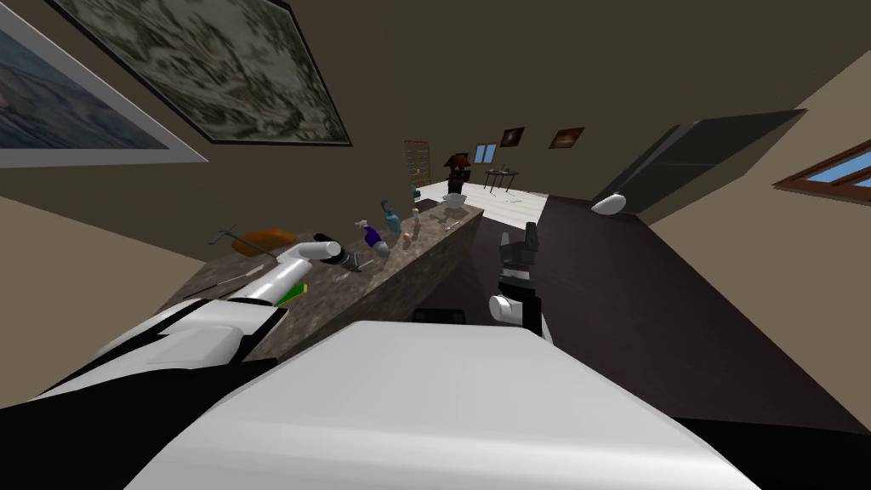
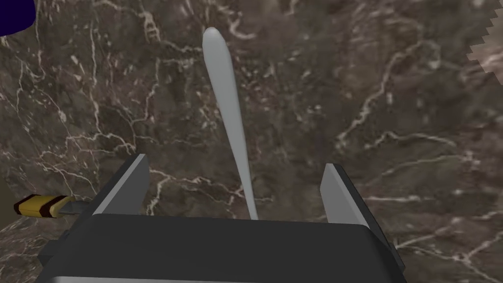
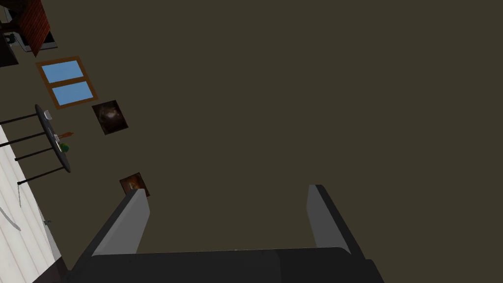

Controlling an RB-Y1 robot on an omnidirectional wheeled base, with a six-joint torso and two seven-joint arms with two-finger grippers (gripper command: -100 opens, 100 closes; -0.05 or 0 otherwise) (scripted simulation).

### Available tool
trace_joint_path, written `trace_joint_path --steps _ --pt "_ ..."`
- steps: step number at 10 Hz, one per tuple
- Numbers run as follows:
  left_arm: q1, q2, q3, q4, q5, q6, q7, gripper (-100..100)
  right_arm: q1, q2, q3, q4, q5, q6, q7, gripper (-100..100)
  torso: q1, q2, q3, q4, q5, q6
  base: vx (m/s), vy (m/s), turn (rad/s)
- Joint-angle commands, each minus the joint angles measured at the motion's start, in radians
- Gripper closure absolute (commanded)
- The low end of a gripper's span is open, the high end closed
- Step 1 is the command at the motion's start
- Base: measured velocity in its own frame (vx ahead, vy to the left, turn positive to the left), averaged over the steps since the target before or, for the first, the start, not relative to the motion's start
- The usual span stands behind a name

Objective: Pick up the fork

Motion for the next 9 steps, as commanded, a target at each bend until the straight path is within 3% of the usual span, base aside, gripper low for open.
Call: trace_joint_path --steps 1,9 --pt "-0.005 0.008 -0.006 0.008 0.009 0.044 0.01 -100 0.0 0.0 0.0 0.0 0.0 0.0 0.0 0 0.0 0.0 0.0 0.0 0.0 0.0 0.008 0.049 -0.08" --pt "-0.031 0.058 -0.062 0.142 0.095 0.254 0.026 -100 0.0 0.0 0.0 0.0 0.0 0.0 0.0 0 0.002 -0.001 0.0 0.0 0.001 -0.001 0.01 0.065 -0.082"
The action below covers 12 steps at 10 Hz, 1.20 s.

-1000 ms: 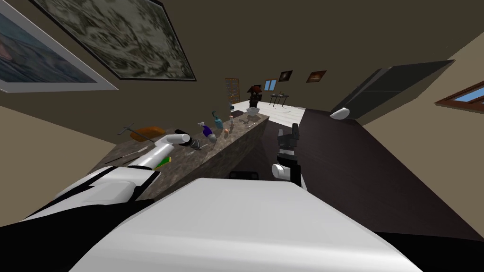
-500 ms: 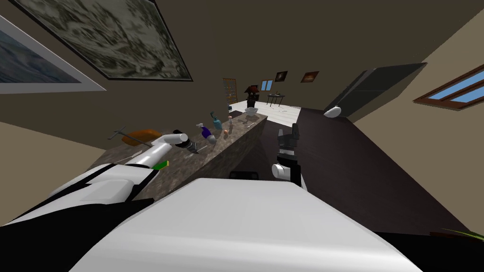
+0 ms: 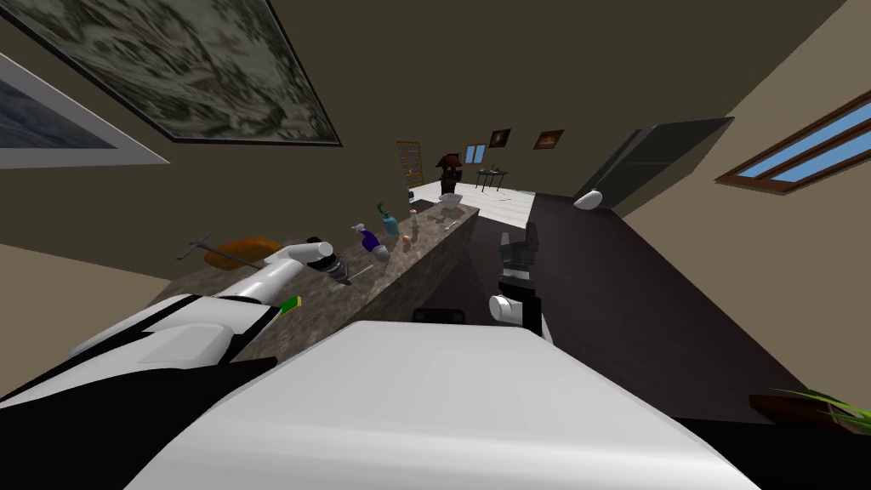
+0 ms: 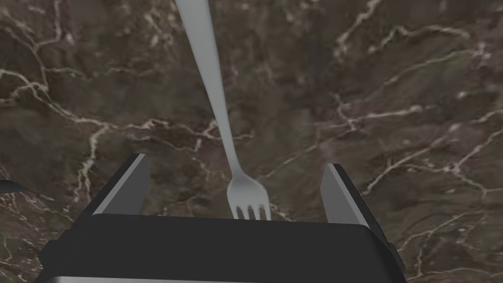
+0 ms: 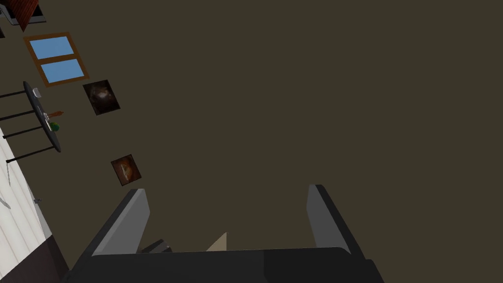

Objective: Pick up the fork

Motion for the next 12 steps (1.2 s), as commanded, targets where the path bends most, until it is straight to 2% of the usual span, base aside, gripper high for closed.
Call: trace_joint_path --steps 1,3,4,5,6,8,9,10,12 --pt "-0.006 0.011 -0.013 0.027 0.018 0.05 0.006 -100 0.0 0.0 0.0 0.0 0.0 0.0 0.0 0 0.0 0.0 0.0 0.0 0.0 0.0 0.011 0.073 -0.092" --pt "-0.008 0.019 -0.023 0.048 0.032 0.084 0.008 -100 0.0 0.0 0.0 0.0 0.0 0.0 0.0 0 0.0 0.001 0.0 0.0 0.0 0.0 -0.017 0.04 -0.084" --pt "-0.003 0.019 -0.018 0.034 0.029 0.073 0.012 -100 0.0 0.0 0.0 0.0 0.0 0.0 0.0 0 -0.002 0.001 0.001 0.0 0.0 0.0 -0.006 0.006 -0.017" --pt "-0.004 0.019 -0.019 0.036 0.03 0.078 0.012 0 0.0 0.0 0.0 0.0 0.0 0.0 0.0 0 -0.004 0.001 0.001 0.0 -0.001 0.0 0.0 0.0 0.0" --pt "0.007 -0.009 -0.015 0.056 0.009 0.05 0.003 -100 0.0 0.0 0.0 0.0 0.0 0.0 0.0 0 -0.004 0.001 0.0 0.0 -0.001 0.0 0.0 0.0 0.0" --pt "0.012 -0.024 -0.014 0.066 -0.002 0.036 -0.001 -100 0.0 0.0 0.0 0.0 0.0 0.0 0.0 0 -0.004 0.0 0.0 0.0 -0.001 0.0 0.0 0.0 0.0" --pt "0.014 -0.016 -0.014 0.051 0.004 0.045 0.009 -100 0.0 0.0 0.0 0.0 0.0 0.0 0.0 0 -0.004 0.0 0.0 0.0 -0.001 0.0 0.0 0.0 0.0" --pt "0.015 -0.018 -0.014 0.053 0.003 0.042 0.007 100 0.0 0.0 0.0 0.0 0.0 0.0 0.0 0 -0.004 0.0 0.0 0.0 -0.001 0.0 0.0 0.0 0.0" --pt "0.014 -0.016 -0.013 0.052 0.003 0.042 0.008 100 0.0 0.0 0.0 0.0 0.0 0.0 0.0 0 -0.005 0.001 0.0 -0.001 0.0 0.0 0.0 0.0 0.0"
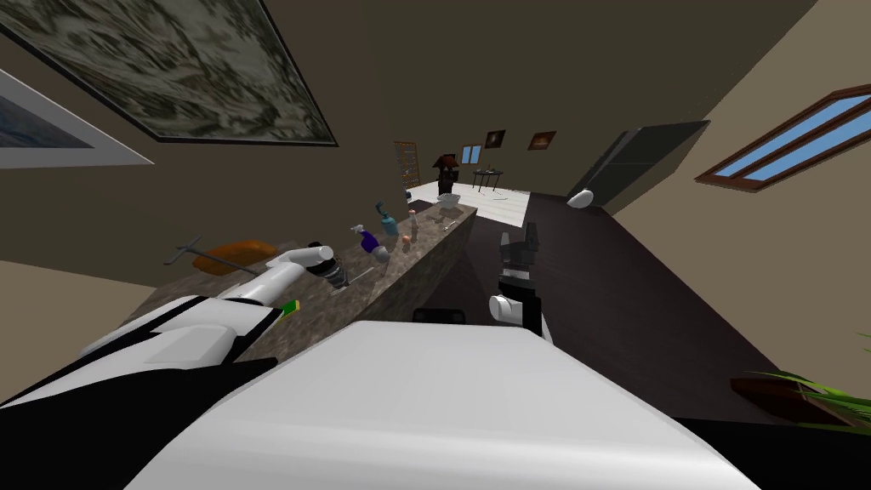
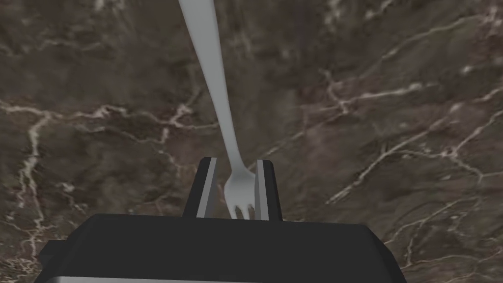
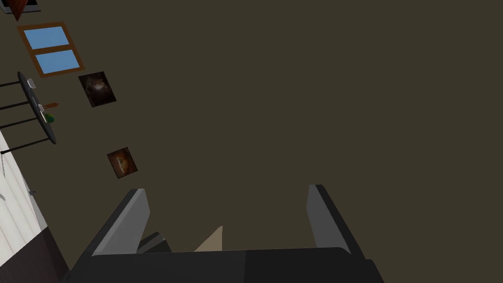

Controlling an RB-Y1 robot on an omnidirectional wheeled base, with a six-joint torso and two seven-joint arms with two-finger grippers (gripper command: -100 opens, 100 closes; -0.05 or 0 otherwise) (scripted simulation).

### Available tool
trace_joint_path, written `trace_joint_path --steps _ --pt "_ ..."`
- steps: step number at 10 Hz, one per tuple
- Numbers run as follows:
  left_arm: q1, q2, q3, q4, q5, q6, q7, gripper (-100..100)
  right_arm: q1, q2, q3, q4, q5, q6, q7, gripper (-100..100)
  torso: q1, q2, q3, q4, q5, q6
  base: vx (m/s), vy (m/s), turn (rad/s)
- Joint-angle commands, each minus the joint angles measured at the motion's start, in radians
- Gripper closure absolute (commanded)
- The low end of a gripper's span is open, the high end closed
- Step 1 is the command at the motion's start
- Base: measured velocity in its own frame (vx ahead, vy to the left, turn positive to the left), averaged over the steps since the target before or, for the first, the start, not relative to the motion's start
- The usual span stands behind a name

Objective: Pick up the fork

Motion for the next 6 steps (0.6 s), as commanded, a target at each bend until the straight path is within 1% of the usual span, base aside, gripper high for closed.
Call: trace_joint_path --steps 1,2,3,4,5,6 --pt "0.0 0.0 0.0 0.0 0.0 0.0 0.0 100 0.0 0.0 0.0 0.0 0.0 0.0 0.0 0 0.0 0.0 0.0 0.0 0.0 0.0 0.0 0.0 0.0" --pt "0.0 0.0 0.0 0.0 0.0 0.0 0.0 100 0.0 0.0 0.0 0.0 0.0 0.0 0.0 0 0.001 0.0 0.0 0.0 0.0 0.0 0.0 0.0 0.0" --pt "0.0 0.0 0.0 0.0 0.0 0.0 0.0 0 0.0 0.0 0.0 0.0 0.0 0.0 0.0 0 0.001 -0.001 0.0 0.0 0.0 0.0 0.0 0.0 0.0" --pt "-0.016 0.031 -0.005 -0.013 0.023 0.029 0.002 100 0.0 0.0 0.0 0.0 0.0 0.0 0.0 0 0.001 -0.001 0.0 0.0 0.0 0.0 0.0 0.0 0.0" --pt "-0.013 0.015 -0.004 -0.003 0.012 0.015 0.0 100 0.0 0.0 0.0 0.0 0.0 0.0 0.0 0 0.001 -0.001 0.0 0.0 -0.001 0.0 0.005 0.003 0.001" --pt "-0.015 0.018 -0.004 -0.003 0.013 0.019 0.0 0 0.0 0.0 0.0 0.0 0.0 0.0 0.0 0 0.001 -0.001 -0.001 0.0 0.0 0.0 0.0 0.0 0.0"
